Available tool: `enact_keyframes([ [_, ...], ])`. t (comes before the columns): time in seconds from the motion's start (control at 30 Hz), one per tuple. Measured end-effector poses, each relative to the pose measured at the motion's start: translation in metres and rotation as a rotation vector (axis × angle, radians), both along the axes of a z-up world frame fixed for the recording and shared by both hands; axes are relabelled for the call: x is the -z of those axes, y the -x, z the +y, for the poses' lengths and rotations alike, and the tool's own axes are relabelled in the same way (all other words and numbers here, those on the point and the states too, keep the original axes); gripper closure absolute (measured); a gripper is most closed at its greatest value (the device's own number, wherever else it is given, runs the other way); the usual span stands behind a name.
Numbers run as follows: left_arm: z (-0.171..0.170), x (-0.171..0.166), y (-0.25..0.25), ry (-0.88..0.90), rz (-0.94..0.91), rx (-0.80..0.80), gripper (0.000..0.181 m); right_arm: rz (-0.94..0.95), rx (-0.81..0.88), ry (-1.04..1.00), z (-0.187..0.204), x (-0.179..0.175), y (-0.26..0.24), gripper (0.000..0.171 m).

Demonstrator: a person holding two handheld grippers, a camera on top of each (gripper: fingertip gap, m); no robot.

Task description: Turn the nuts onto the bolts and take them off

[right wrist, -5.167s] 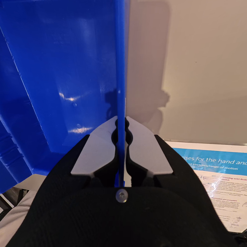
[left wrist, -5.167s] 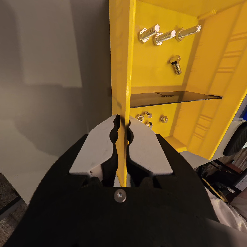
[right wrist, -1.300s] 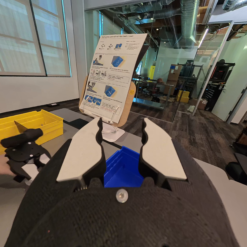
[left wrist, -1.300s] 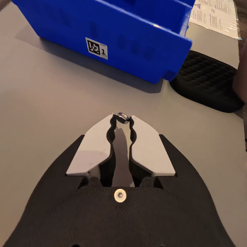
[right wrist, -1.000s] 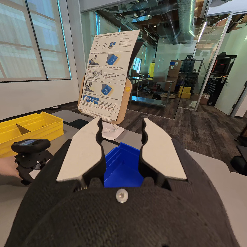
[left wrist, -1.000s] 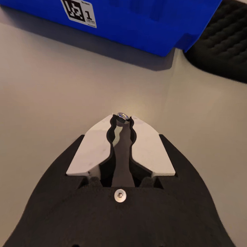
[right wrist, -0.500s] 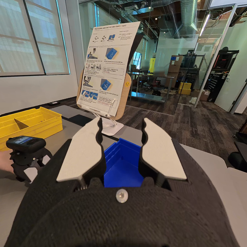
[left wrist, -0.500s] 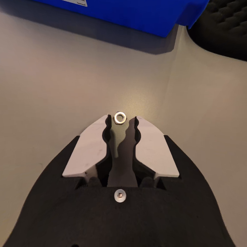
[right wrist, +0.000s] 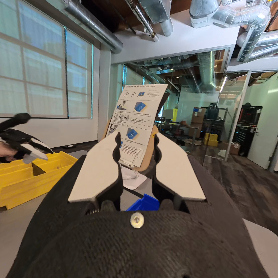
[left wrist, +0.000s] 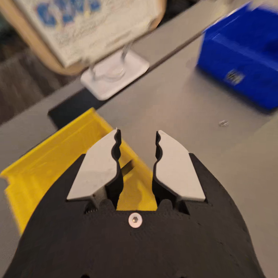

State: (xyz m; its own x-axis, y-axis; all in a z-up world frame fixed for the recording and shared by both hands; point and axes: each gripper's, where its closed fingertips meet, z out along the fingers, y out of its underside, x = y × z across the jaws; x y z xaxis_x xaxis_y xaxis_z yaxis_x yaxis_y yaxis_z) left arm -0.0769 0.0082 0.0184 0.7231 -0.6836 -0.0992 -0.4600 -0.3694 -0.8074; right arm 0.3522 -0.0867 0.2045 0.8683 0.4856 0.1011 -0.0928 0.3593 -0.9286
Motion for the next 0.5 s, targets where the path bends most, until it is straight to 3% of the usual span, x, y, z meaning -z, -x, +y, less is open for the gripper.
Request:
enact_keyframes([
  [0.13,0.052,0.052,0.085,0.133,0.211,-0.087,0.144,-0.075,0.033,0.020,0.011,0.006,0.015,0.128],
  [0.27,0.073,0.095,0.110,0.246,0.356,0.009,0.146,-0.161,0.080,0.040,0.019,0.014,0.024,0.128],
  [0.5,0.099,0.131,0.130,0.298,0.567,0.090,0.146,-0.186,0.126,0.070,0.025,0.021,0.015,0.128],
])
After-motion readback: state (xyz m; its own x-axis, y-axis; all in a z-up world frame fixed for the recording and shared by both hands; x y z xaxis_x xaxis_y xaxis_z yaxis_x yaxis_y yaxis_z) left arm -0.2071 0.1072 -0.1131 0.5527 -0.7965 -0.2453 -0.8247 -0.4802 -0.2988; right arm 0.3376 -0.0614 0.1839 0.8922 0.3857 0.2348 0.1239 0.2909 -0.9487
